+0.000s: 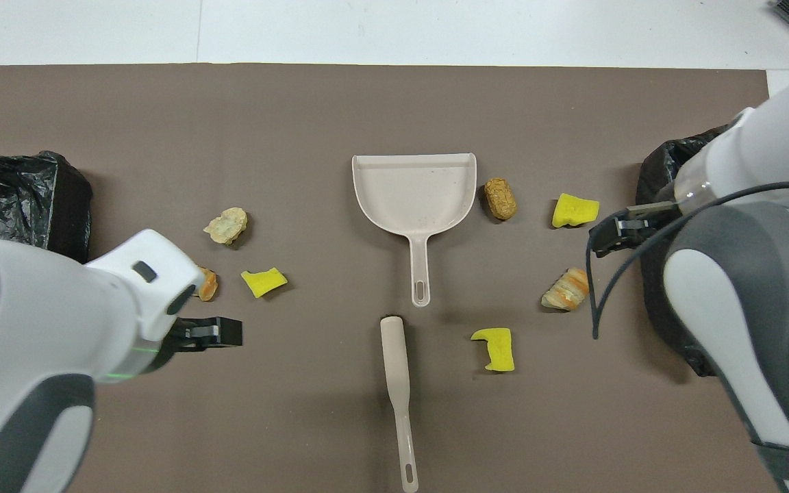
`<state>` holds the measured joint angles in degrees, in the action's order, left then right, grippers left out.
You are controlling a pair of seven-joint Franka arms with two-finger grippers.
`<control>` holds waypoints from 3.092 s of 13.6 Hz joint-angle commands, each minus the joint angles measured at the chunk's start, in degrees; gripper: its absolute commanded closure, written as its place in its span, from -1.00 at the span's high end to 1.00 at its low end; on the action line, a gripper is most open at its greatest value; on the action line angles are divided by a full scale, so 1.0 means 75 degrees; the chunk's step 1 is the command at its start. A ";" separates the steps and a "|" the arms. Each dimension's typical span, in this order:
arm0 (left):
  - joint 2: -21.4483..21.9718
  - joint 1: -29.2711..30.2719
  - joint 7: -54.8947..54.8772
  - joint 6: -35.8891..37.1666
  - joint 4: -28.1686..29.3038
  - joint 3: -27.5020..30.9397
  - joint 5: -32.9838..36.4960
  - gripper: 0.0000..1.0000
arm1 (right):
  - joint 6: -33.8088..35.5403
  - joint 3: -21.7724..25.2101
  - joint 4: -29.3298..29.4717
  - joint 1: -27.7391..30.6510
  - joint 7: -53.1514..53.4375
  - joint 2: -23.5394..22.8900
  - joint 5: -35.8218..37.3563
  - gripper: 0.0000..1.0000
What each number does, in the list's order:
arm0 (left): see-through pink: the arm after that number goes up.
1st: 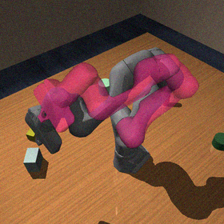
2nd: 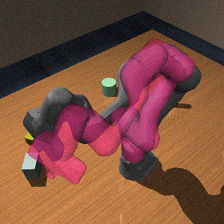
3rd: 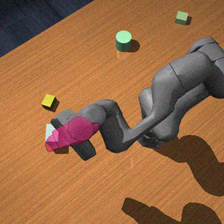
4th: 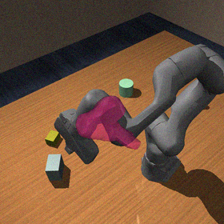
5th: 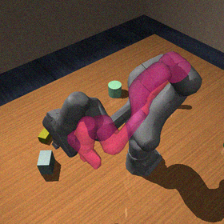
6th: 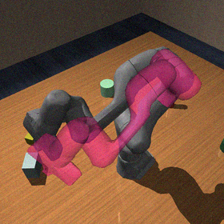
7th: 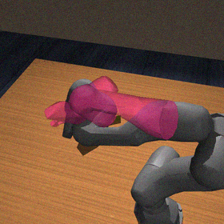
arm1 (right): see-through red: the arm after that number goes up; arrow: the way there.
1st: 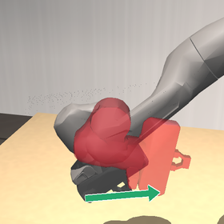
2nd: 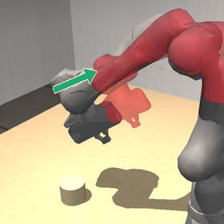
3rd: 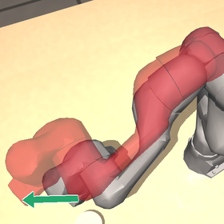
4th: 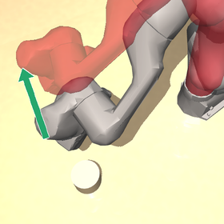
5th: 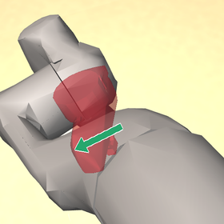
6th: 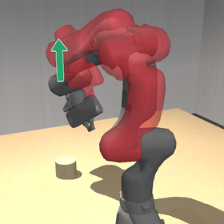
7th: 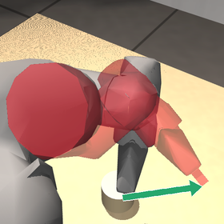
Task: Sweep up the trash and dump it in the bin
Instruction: 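Reach the right gripper to the dustpan while the left gripper reaches the brush, then grasp the dustpan handle with the right gripper and the brush with the left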
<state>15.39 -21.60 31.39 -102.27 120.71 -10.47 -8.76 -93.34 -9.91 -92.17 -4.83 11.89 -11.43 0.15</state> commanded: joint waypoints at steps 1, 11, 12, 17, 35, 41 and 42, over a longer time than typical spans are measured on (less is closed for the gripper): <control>0.0176 -0.1263 0.1224 -0.1253 0.0988 0.0154 -0.0227 1.00 | -0.0185 -0.0014 0.0430 -0.0537 0.0815 -0.0630 -0.0044 1.00; -0.1349 -0.3904 0.3081 -0.4551 0.2220 0.0154 -0.0344 1.00 | -0.2588 -0.0014 0.0302 -0.2062 0.2479 -0.2002 -0.0009 1.00; -0.1349 -0.3905 0.3081 -0.4563 0.2268 0.0154 -0.0344 1.00 | -0.2729 -0.0014 0.0220 -0.2213 0.2574 -0.2049 -0.0009 1.00; -0.1407 -0.3916 0.3057 -0.4716 0.2303 0.0165 -0.0344 1.00 | -0.2977 -0.0014 -0.0320 -0.2238 0.2587 -0.1979 0.0050 0.37; -0.1654 -0.3403 0.3022 -0.3853 0.1637 0.0236 0.0510 -1.00 | -0.2742 -0.0014 -0.0215 -0.2250 0.2799 -0.1711 0.0026 -1.00; -0.0999 -0.2127 0.1830 -0.2117 0.1600 0.0247 0.0535 -1.00 | -0.2122 -0.0002 -0.0028 -0.1619 0.1290 -0.1160 -0.0125 -1.00; -0.0823 -0.1729 0.1351 -0.1929 0.1588 0.0247 0.0523 -1.00 | -0.2005 -0.0014 -0.0016 -0.1455 0.0903 -0.1089 -0.0161 -1.00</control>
<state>5.82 -39.26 46.63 -120.39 132.40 -8.32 -5.52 -110.34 -9.60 -92.56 -18.17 23.96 -21.26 0.16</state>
